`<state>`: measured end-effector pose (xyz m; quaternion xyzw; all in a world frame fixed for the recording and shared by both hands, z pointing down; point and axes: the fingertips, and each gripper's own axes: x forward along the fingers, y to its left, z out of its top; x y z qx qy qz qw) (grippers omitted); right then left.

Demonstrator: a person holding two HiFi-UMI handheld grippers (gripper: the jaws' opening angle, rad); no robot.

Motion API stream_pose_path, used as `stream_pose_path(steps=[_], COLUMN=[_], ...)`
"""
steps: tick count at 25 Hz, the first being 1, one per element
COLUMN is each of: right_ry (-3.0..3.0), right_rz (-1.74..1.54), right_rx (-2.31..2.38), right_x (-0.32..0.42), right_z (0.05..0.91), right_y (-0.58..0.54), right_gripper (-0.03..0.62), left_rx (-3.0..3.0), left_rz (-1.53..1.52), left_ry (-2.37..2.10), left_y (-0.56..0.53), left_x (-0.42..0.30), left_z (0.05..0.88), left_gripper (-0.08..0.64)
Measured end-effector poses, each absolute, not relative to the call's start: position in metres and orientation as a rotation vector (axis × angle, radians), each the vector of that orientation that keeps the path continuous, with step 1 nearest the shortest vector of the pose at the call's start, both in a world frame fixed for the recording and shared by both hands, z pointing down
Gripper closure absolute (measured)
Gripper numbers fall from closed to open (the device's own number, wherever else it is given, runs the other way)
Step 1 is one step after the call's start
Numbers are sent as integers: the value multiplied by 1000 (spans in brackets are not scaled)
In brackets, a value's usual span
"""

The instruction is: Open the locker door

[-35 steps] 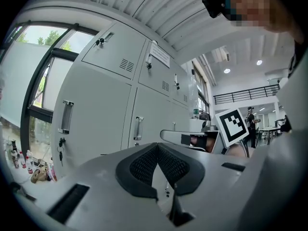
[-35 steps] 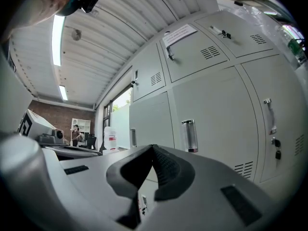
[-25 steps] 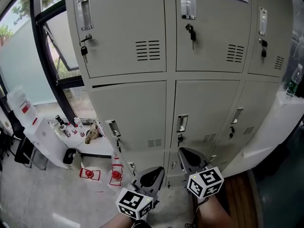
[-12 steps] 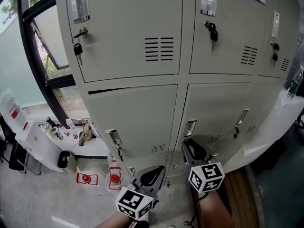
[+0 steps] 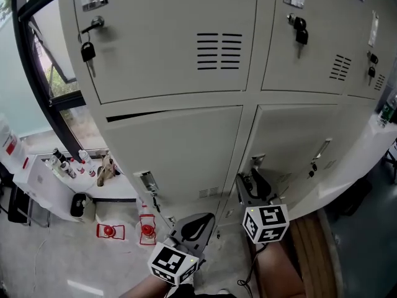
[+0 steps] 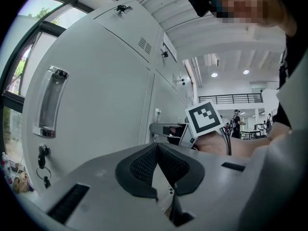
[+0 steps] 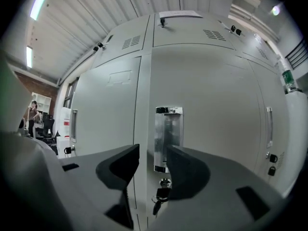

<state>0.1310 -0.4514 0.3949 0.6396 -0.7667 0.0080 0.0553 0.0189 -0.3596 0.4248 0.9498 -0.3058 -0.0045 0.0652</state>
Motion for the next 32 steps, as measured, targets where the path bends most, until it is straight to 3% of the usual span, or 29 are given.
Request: stream_pose_path(steps=[6, 9, 32], right_ry=[-2265, -2267, -2452], right_rz=[6, 4, 56], right_rx=[1971, 1974, 1797], right_x=[131, 131, 134], right_z=[398, 399, 401], right_y=[-462, -463, -419], right_gripper=[368, 425, 434], left_rx=[2862, 2857, 2898], left_rz=[-22, -17, -5], left_ry=[-910, -910, -885], left_y=[-367, -369, -342], left_x=[18, 17, 48], left_z=[426, 429, 415], left_gripper=[543, 543, 543])
